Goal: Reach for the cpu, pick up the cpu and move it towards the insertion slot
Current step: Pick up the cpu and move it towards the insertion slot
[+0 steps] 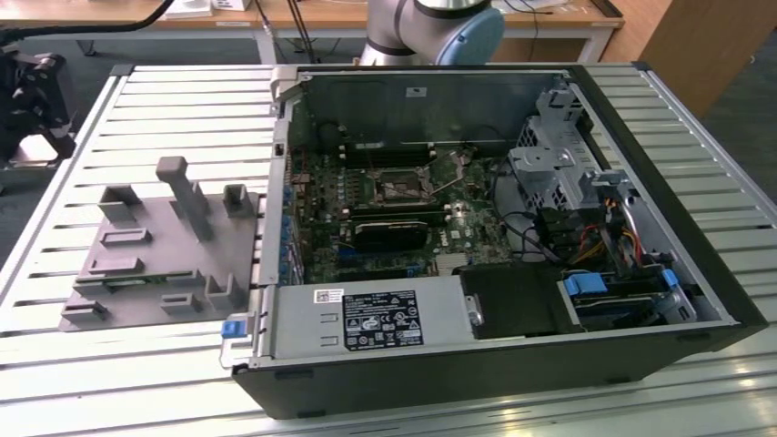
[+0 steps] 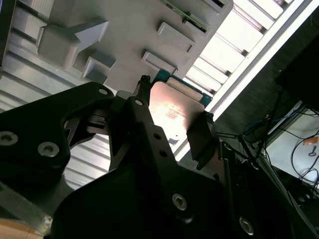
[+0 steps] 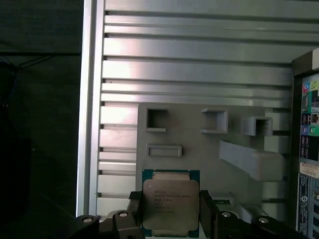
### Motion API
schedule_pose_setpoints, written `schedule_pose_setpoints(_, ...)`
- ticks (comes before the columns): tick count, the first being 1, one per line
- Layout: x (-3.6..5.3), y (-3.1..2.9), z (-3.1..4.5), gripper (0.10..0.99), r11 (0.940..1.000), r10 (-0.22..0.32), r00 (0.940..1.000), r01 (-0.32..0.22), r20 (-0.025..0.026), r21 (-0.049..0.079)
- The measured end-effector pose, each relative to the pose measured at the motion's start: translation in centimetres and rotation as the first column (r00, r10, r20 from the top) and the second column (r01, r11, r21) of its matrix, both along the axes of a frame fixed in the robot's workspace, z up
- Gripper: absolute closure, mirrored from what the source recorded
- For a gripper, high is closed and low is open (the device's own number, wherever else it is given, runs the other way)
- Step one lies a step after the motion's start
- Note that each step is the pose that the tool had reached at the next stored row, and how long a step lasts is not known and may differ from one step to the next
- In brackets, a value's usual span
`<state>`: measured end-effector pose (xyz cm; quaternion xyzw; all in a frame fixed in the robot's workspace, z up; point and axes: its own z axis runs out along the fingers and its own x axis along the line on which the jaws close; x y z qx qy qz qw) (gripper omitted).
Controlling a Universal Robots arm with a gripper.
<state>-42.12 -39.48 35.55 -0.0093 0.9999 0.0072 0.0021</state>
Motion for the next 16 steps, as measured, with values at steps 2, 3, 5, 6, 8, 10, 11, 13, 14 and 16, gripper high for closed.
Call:
schedule_pose_setpoints(2,0.00,0.04,0.19,0.541,1.0000,0.000,1.0000,0.000,0.0000,-0.001)
schedule_pose_setpoints(3,0.00,0.06,0.28,0.541,1.0000,0.000,1.0000,0.000,0.0000,-0.001)
schedule_pose_setpoints(5,0.00,0.10,0.49,0.541,1.0000,0.000,1.0000,0.000,-0.0001,-0.002)
schedule_pose_setpoints(6,0.00,0.12,0.59,0.541,1.0000,0.000,1.0000,0.000,0.0000,-0.003)
schedule_pose_setpoints(8,0.00,0.16,0.80,0.541,1.0000,0.000,1.0000,0.000,0.0000,-0.004)
schedule_pose_setpoints(10,0.00,0.20,1.06,0.541,1.0000,0.000,1.0000,0.000,-0.0001,-0.004)
schedule_pose_setpoints(11,0.00,0.22,1.19,0.541,1.0000,0.000,1.0000,0.000,0.0000,-0.005)
schedule_pose_setpoints(13,0.00,0.27,1.51,0.541,1.0000,0.000,1.0000,0.000,0.0000,-0.006)
schedule_pose_setpoints(14,0.00,0.30,1.67,0.541,1.0000,0.000,1.0000,0.000,0.0000,-0.006)
schedule_pose_setpoints(16,0.00,0.34,1.98,0.541,1.0000,0.000,1.0000,0.000,0.0001,-0.007)
